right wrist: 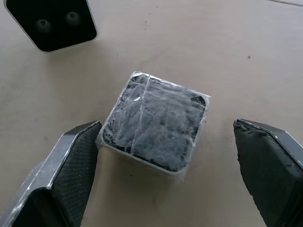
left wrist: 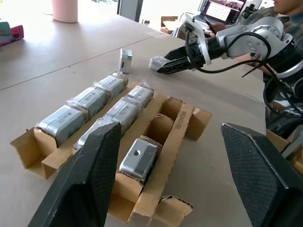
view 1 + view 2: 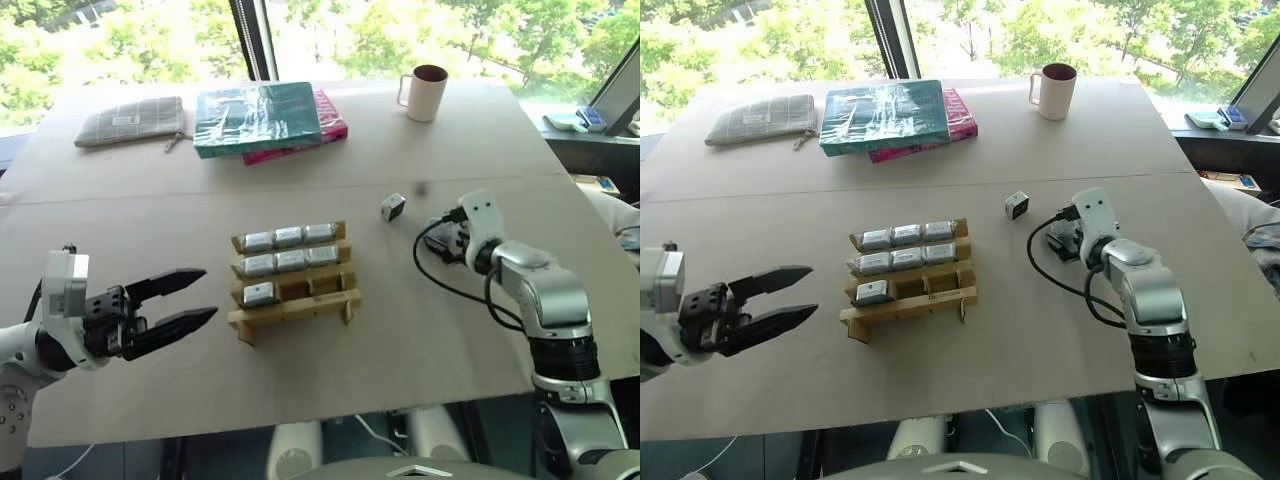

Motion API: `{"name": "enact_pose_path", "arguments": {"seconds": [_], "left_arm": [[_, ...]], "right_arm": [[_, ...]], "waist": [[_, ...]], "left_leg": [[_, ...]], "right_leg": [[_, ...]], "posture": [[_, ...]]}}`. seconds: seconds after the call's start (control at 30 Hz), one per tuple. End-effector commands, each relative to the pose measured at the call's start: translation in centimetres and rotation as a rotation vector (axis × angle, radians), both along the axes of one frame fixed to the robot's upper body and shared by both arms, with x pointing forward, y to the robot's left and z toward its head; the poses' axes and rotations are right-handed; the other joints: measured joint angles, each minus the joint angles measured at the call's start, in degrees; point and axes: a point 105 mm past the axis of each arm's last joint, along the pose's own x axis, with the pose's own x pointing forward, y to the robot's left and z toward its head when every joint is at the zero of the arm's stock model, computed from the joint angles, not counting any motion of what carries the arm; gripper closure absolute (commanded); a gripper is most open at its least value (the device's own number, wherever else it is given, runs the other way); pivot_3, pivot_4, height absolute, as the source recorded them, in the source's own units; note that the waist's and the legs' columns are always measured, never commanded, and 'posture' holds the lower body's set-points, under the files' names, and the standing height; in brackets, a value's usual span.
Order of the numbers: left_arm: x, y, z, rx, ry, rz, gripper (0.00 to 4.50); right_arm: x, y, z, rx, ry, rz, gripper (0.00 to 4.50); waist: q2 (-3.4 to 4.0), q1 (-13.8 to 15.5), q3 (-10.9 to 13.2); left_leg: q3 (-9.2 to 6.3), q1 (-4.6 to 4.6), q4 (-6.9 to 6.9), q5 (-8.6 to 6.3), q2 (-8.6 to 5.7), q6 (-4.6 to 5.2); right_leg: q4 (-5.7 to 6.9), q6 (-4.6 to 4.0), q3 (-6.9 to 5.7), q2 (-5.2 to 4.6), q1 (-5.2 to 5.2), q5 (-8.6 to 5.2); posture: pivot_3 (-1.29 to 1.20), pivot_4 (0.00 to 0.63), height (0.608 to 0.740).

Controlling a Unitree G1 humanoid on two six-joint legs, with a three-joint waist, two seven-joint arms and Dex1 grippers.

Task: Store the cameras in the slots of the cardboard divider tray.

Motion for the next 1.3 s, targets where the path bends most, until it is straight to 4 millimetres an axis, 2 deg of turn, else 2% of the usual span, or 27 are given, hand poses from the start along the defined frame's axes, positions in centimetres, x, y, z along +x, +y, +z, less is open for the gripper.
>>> {"name": "enact_pose_path", "arguments": {"seconds": [0.03,0.07,0.1,0.13,0.17,0.3,0.4,0.47,0.53,0.63,0.8,0.87,1.07,1.1,1.2,1.27,1.3], "left_arm": [[-0.4,-0.9,1.1,0.039,-0.051,-0.083,0.95],[-0.3,-1.3,1.5,0.037,-0.061,-0.100,0.95],[-0.3,-1.5,1.9,0.034,-0.068,-0.113,0.95],[-0.3,-1.9,2.2,0.030,-0.075,-0.132,0.95],[-0.2,-2.3,2.6,0.027,-0.082,-0.153,0.95],[0.0,-4.2,3.8,-0.010,-0.096,-0.207,0.95],[1.4,-6.5,5.1,-0.114,-0.081,-0.151,0.95],[2.6,-8.3,5.2,-0.139,0.004,-0.097,0.95],[3.7,-9.6,4.7,-0.122,0.098,-0.044,0.95],[5.7,-12.7,4.9,-0.196,0.244,-0.086,0.95],[8.0,-15.2,5.3,-0.237,0.362,-0.111,0.95],[8.3,-15.9,5.7,-0.270,0.397,-0.137,0.95],[8.5,-17.2,4.7,-0.249,0.450,-0.165,0.95],[8.5,-17.3,4.6,-0.243,0.452,-0.169,1.46],[8.6,-17.4,4.9,-0.264,0.453,-0.177,2.50],[8.7,-17.2,5.1,-0.270,0.447,-0.172,3.50],[8.7,-17.0,5.3,-0.269,0.444,-0.174,3.65]], "right_arm": [[0.4,-0.6,0.8,0.012,-0.035,-0.029,0.84],[0.4,-0.6,0.9,0.010,-0.042,-0.031,1.23],[0.4,-0.7,0.9,0.008,-0.046,-0.031,1.82],[0.4,-0.8,1.0,0.002,-0.052,-0.029,2.10],[0.3,-0.9,1.1,-0.011,-0.069,-0.020,2.59],[-0.7,-0.3,2.9,-0.114,-0.216,0.099,2.60],[-3.1,2.1,6.0,-0.200,-0.433,0.339,2.60],[-5.1,3.8,7.8,-0.225,-0.538,0.482,2.60],[-6.5,5.0,8.7,-0.283,-0.616,0.592,2.60],[-8.6,7.0,9.7,-0.408,-0.738,0.782,2.60],[-9.1,8.1,10.7,-0.456,-0.804,0.892,2.60],[-9.3,8.6,10.9,-0.475,-0.828,0.922,2.60],[-9.6,9.7,11.8,-0.479,-0.890,0.942,2.60],[-9.7,9.8,12.0,-0.477,-0.897,0.943,2.60],[-9.8,10.0,12.1,-0.453,-0.882,0.955,2.60],[-9.8,10.0,12.0,-0.427,-0.857,0.963,2.60],[-9.8,9.9,12.0,-0.413,-0.848,0.965,1.58]], "waist": [[0.00,0.0,0.0],[0.02,0.0,0.0],[0.02,0.0,0.0],[0.01,0.1,0.0],[0.02,0.1,0.0],[0.07,0.1,0.0],[0.10,0.2,0.1],[0.07,0.0,0.0],[0.04,-0.3,0.0],[0.00,0.2,0.0],[-0.02,0.4,0.0],[-0.02,0.2,0.0],[-0.02,0.2,0.0],[-0.02,0.3,0.0],[-0.02,0.4,0.0],[-0.02,0.5,0.0],[-0.02,0.5,0.0]], "left_leg": [[0.00,0.00,0.00,0.00,0.00,0.00],[0.00,0.00,0.00,0.00,0.00,0.00],[0.00,0.01,0.00,0.00,0.00,0.00],[-0.01,0.01,0.00,0.00,0.00,0.00],[-0.03,0.01,0.01,0.00,0.01,0.00],[0.01,0.00,0.01,0.00,-0.01,0.00],[0.01,-0.03,-0.03,0.00,-0.01,0.00],[-0.01,0.01,-0.03,0.00,0.01,0.00],[-0.02,0.07,-0.03,0.00,0.04,0.00],[-0.28,0.17,0.04,0.00,0.02,0.00],[-0.73,0.20,0.22,0.02,-0.29,0.01],[-0.73,0.23,0.22,0.01,-0.31,0.01],[-0.81,0.19,0.08,0.01,-0.32,0.00],[-0.82,0.18,0.08,0.01,-0.32,0.00],[-0.82,0.18,0.13,0.01,-0.32,0.00],[-0.82,0.18,0.16,0.02,-0.33,0.00],[-0.82,0.19,0.17,0.02,-0.33,0.00]], "right_leg": [[0.00,0.00,0.00,0.00,0.00,0.00],[0.00,0.00,0.00,0.01,0.00,0.00],[0.00,0.01,0.01,0.01,0.00,-0.01],[0.01,0.05,0.01,0.01,0.00,-0.03],[0.01,0.13,0.01,0.03,0.00,-0.08],[-0.02,0.16,0.08,0.03,0.00,-0.09],[-0.05,0.19,0.12,0.05,-0.01,-0.11],[-0.04,0.25,0.16,0.13,0.00,-0.11],[-0.03,0.47,0.27,0.24,0.00,0.01],[0.09,0.45,0.43,0.52,0.10,0.01],[0.04,0.25,0.72,0.72,0.36,-0.11],[-0.02,0.25,0.77,0.72,0.42,-0.10],[-0.04,0.27,0.75,0.76,0.38,0.15],[-0.04,0.27,0.75,0.76,0.38,0.15],[-0.04,0.25,0.75,0.76,0.39,0.14],[-0.04,0.20,0.75,0.76,0.40,0.11],[-0.03,0.14,0.75,0.76,0.42,0.07]], "posture": [[0.00,0.150,0.740],[0.00,0.150,0.740],[0.00,0.150,0.740],[0.00,0.150,0.740],[0.00,0.150,0.740],[0.00,0.150,0.740],[0.00,0.150,0.740],[0.00,0.150,0.740],[0.00,0.150,0.740],[0.00,0.150,0.740],[0.00,0.150,0.740],[0.00,0.150,0.740],[0.00,0.150,0.740],[0.00,0.150,0.740],[0.00,0.150,0.740],[0.00,0.150,0.740],[0.00,0.150,0.740]]}}
